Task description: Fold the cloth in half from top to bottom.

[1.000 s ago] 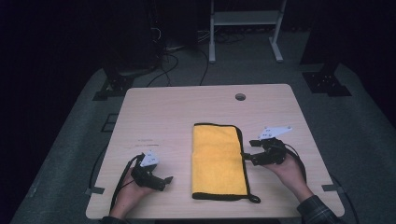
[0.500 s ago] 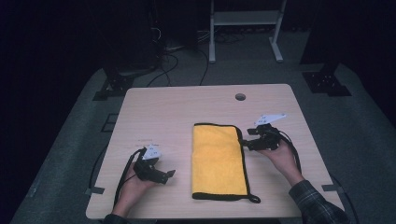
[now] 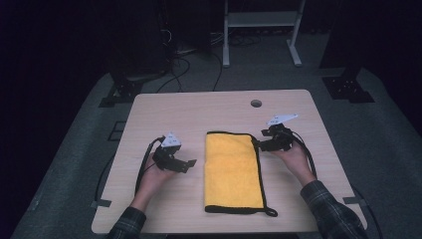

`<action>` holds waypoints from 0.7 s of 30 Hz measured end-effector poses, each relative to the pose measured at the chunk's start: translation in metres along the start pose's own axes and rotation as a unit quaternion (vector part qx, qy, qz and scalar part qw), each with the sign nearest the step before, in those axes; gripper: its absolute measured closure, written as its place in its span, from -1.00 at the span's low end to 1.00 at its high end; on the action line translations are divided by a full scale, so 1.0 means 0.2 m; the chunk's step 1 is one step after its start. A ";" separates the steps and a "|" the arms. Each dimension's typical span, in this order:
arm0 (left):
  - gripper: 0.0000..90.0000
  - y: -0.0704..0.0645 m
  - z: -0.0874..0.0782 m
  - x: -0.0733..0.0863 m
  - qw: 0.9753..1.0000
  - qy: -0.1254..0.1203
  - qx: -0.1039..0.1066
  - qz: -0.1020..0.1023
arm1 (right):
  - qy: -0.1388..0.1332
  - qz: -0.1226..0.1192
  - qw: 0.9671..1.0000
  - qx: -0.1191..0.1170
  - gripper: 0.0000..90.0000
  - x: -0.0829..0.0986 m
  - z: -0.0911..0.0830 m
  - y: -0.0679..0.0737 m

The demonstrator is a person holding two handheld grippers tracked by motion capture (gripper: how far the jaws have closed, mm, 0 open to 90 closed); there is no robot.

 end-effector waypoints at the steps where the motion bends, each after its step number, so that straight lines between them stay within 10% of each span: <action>1: -0.73 0.01 0.02 -0.02 1.000 -0.002 0.000 -0.002 | -0.002 0.002 1.000 0.000 -0.27 -0.01 0.01 -0.01; 21: -0.49 0.11 0.41 -0.27 1.000 0.006 -0.010 -0.008 | 0.009 0.026 0.999 0.023 -0.02 -0.01 0.19 -0.20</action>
Point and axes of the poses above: each handheld gripper's, and its own axes: z roughly forward along the jaws, x roughly out of its underside, y roughly to its left, the point moved 10 cm from there along z, roughly forward along the jaws, and after that the axes turned 13 degrees about -x, right-handed, at the moved point
